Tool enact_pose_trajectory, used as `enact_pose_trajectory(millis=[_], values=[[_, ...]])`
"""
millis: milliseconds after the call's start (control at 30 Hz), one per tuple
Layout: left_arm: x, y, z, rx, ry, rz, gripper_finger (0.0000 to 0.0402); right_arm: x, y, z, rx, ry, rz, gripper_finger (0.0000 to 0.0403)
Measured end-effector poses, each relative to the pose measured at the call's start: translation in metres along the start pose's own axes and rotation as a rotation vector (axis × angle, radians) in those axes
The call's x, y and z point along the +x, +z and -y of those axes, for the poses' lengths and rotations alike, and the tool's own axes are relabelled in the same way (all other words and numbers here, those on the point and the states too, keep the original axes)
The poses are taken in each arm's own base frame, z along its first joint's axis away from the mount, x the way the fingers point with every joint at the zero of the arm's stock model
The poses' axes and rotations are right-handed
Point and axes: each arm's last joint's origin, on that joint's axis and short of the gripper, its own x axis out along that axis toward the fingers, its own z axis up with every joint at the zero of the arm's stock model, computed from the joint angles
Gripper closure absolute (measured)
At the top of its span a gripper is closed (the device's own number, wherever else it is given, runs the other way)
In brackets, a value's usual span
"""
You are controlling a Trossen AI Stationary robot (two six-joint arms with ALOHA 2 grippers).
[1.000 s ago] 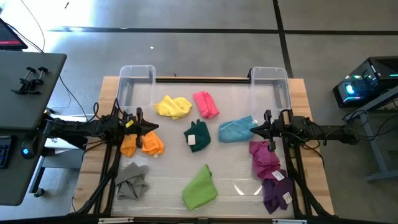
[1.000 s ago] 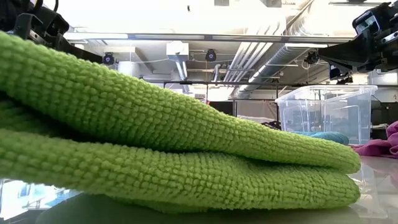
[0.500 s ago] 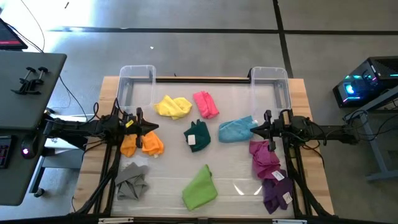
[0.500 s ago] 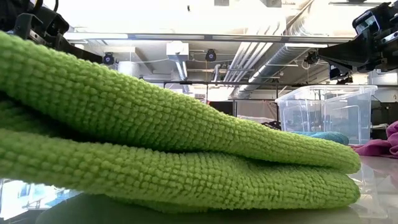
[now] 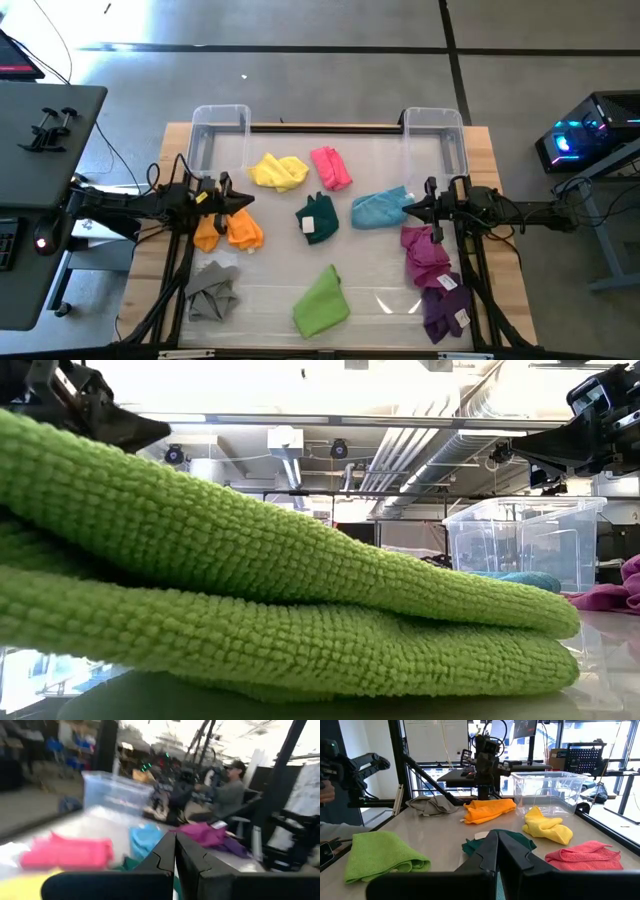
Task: Sort towels by color in basket
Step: Put the yellow towel into the left transparent bin
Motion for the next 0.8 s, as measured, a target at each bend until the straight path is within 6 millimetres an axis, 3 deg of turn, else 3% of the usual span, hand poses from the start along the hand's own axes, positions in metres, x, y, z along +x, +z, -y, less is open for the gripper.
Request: enact_pose_trajectory(millis=[133,333,600,800], values=[[0.011,0.000,0.001,0.085,0.045,0.015,0.0402,0.000,0.000,0.000,0.000,0.000,0.000,0.0402],[0.036,-0.001,0.003,0.123,0.163,-0.118,0.0401,0.000,0.000,0.000,0.000,0.000,0.000,0.0402],[0.094,0.017,0.014,0.275,0.339,-0.284,0.0394,0.000,0.000,0.000,0.000,0.000,0.000,0.0402],[0.135,0.007,0.007,0.352,0.470,-0.472,0.0344,0.000,0.000,0.000,0.000,0.000,0.000,0.0402]])
